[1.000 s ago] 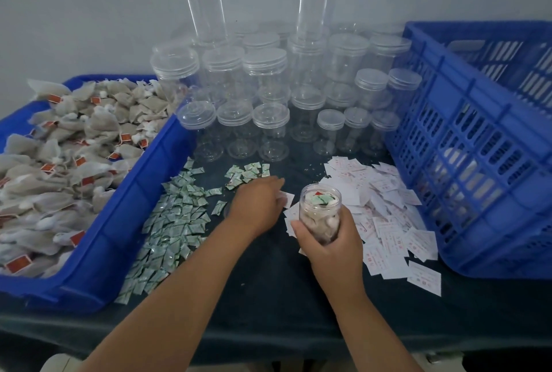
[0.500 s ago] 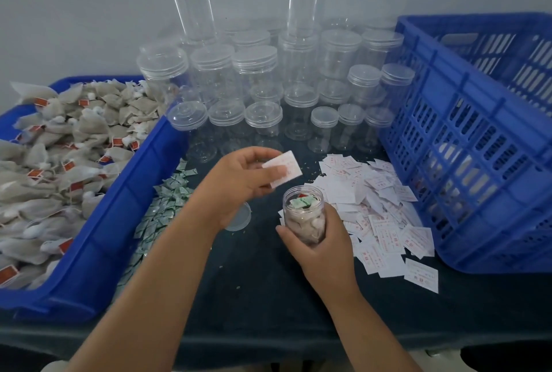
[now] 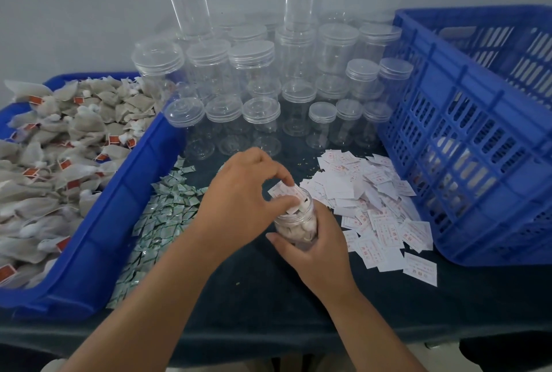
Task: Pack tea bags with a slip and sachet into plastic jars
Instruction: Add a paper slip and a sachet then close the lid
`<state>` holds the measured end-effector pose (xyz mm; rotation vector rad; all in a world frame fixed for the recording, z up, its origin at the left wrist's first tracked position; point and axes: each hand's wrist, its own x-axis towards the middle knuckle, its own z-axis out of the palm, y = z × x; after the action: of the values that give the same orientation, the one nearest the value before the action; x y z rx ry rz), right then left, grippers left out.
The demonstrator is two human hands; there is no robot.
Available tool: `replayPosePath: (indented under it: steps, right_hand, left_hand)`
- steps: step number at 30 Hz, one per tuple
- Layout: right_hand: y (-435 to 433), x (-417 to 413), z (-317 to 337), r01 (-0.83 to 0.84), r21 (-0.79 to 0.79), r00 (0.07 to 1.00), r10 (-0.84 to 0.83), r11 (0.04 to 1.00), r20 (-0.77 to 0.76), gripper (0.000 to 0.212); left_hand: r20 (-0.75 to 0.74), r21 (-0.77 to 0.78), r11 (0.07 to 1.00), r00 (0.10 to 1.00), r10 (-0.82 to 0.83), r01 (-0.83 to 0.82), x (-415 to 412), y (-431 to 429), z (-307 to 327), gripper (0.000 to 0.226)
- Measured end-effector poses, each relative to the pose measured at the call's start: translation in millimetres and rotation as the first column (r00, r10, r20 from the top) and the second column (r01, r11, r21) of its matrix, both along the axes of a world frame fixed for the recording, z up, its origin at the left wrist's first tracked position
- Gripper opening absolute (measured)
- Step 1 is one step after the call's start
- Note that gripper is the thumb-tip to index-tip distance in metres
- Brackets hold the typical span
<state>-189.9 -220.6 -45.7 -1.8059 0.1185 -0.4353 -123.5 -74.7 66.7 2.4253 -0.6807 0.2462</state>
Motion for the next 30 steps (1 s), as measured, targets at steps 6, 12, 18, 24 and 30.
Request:
replayPosePath:
  steps: [6, 12, 18, 24, 30]
  right_hand:
    - [-2, 0, 0, -0.021, 0.001, 1.0, 0.021, 1.0, -0.013, 0.053]
    - [0, 1, -1, -0.028, -0.045, 1.0, 0.028, 0.999, 0.011, 0.056]
    - [-2, 2, -3, -0.042, -0.102, 0.999, 0.043, 0.994, 0.008, 0.047]
    - [1, 2, -2, -0.066, -0.058, 0.996, 0.069, 0.996, 0.062, 0.056]
    - [1, -2, 1, -0.072, -0.054, 0.994, 0.076, 0.996, 0.079, 0.057]
  left_hand:
    - [0.189, 0.153, 0.968, 0.956, -0.225, 0.198, -26, 5, -6, 0.037]
    - [0.186, 0.223, 0.961, 0.961, -0.205, 0.162, -49, 6, -15, 0.029]
    - [-0.096, 0.224, 0.948, 0.973, -0.211, 0.228, -42, 12, -7, 0.027]
    - [-0.186, -0.04, 0.993, 0.975, -0.118, 0.112, -21, 15, 2, 0.046]
    - [-0.18, -0.23, 0.973, 0.983, -0.039, -0.004, -15, 11, -6, 0.047]
